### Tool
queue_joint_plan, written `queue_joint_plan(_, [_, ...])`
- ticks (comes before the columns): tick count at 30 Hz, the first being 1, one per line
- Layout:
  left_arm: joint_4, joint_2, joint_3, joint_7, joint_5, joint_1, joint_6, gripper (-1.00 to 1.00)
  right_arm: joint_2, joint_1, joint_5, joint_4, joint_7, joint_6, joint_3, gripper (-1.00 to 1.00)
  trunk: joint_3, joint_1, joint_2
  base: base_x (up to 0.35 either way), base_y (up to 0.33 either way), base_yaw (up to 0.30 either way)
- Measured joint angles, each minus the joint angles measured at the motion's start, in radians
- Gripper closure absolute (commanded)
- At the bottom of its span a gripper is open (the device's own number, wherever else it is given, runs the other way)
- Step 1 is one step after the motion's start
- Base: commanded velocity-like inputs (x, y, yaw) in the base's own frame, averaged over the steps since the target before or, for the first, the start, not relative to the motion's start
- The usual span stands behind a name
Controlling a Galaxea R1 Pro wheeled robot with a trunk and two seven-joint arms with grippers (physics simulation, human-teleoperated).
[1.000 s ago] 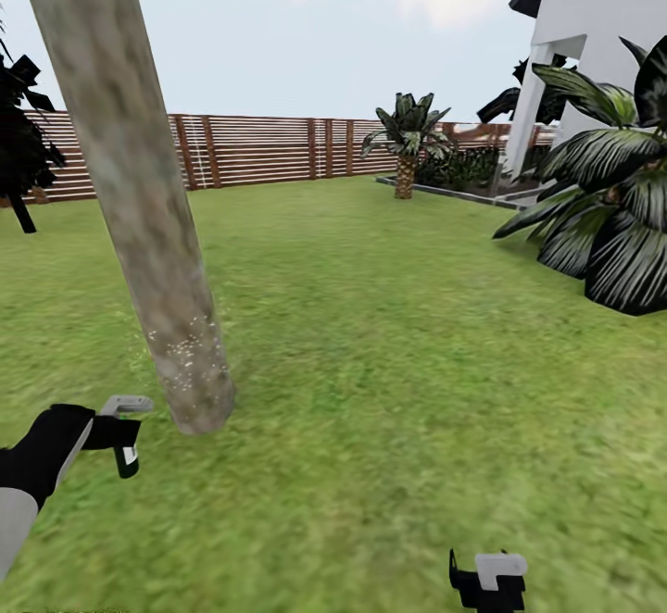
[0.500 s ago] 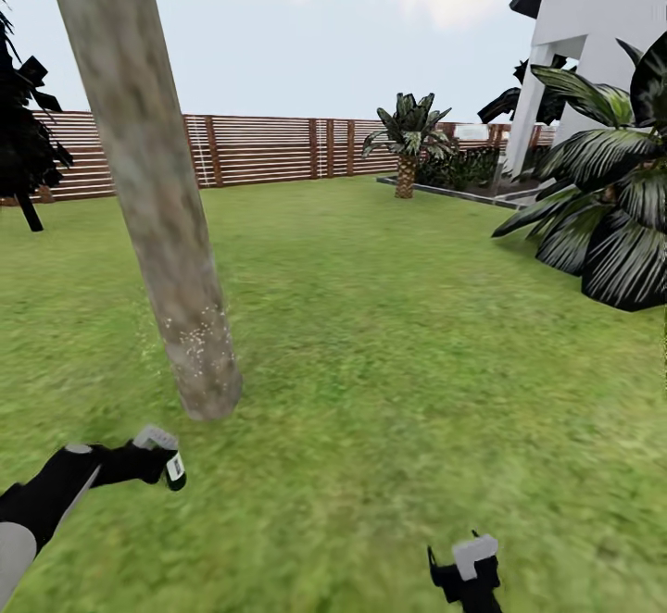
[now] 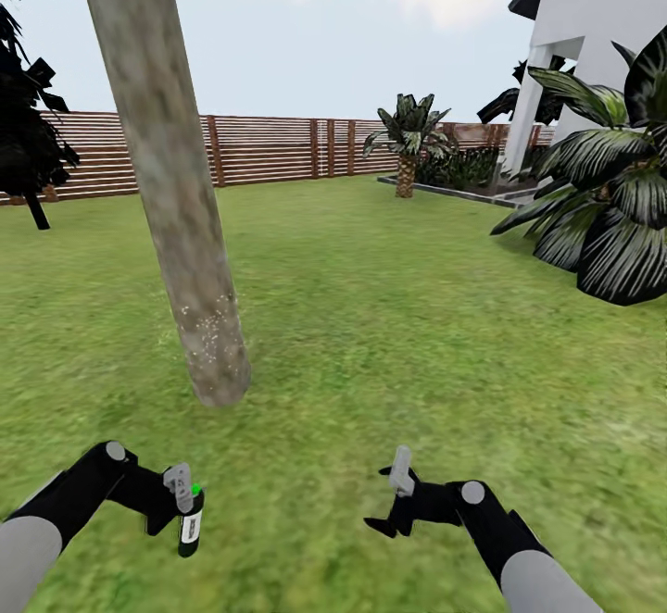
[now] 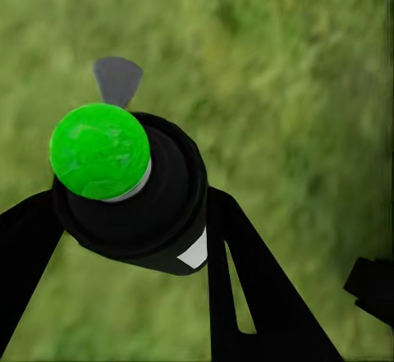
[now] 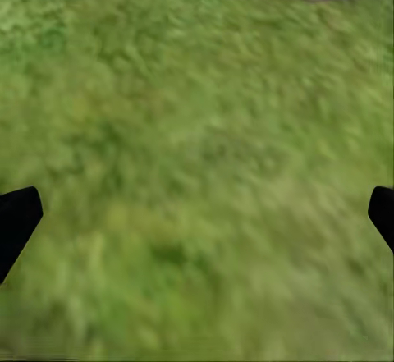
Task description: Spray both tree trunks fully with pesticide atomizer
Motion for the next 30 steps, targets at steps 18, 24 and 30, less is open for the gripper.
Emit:
queue_joint_plan(18, [0.001,-0.234,-0.084,0.015,-0.178,-0.003,0.009,1.0,0.084,-0.001,-0.004,-0.002,0.028,0.0,0.26,1.0,0.0,0.0,0.0,0.0,0.0,0.0])
queue_joint_plan(24, [0.002,-0.264,-0.124,0.02,-0.181,0.003,0.011,1.0,0.128,-0.001,-0.005,-0.021,0.027,0.0,0.261,1.0,0.0,0.0,0.0,0.0,0.0,0.0])
queue_joint_plan(30, [0.002,-0.279,-0.125,0.019,-0.178,0.009,0.01,1.0,0.139,-0.001,-0.007,-0.027,0.026,0.0,0.261,1.0,0.0,0.0,0.0,0.0,0.0,0.0])
